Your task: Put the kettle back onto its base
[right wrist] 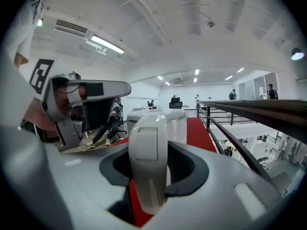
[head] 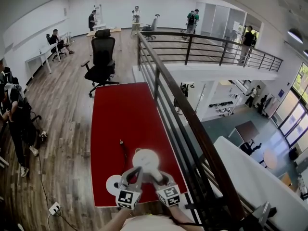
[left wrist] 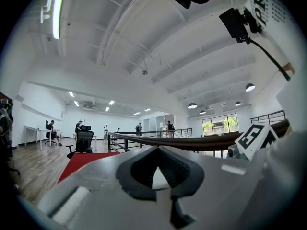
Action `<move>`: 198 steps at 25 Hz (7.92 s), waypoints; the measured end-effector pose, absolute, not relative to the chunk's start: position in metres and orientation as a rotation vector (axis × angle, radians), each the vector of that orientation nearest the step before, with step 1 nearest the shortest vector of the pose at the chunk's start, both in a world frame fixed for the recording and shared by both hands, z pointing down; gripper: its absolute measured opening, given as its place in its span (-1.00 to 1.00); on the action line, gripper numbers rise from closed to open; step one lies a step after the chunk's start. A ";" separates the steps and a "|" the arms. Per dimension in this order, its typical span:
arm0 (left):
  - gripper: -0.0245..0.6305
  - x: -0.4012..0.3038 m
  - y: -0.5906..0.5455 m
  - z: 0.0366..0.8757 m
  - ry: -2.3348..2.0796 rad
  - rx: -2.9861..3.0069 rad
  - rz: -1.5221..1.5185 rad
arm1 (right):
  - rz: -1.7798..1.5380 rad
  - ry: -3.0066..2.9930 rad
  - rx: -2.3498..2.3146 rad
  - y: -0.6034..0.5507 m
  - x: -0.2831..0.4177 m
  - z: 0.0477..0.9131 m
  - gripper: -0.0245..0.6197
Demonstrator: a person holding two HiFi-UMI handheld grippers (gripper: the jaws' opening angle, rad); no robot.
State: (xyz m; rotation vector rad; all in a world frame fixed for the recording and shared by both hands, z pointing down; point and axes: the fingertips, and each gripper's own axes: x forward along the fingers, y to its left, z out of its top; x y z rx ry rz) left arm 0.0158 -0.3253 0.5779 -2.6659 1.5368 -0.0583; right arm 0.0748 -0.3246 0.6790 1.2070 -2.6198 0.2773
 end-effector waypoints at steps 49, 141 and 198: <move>-0.92 -0.005 -0.332 0.513 1.546 -2.565 0.059 | 0.012 -2.907 1.219 -0.349 0.070 0.524 -0.55; -0.92 -0.252 -0.291 0.565 1.932 -2.531 -0.003 | 0.246 -2.980 0.918 -0.316 -0.166 0.581 -0.55; -0.92 -0.228 -0.268 0.595 1.888 -2.639 -0.020 | 0.097 -2.885 0.795 -0.242 -0.125 0.665 -0.55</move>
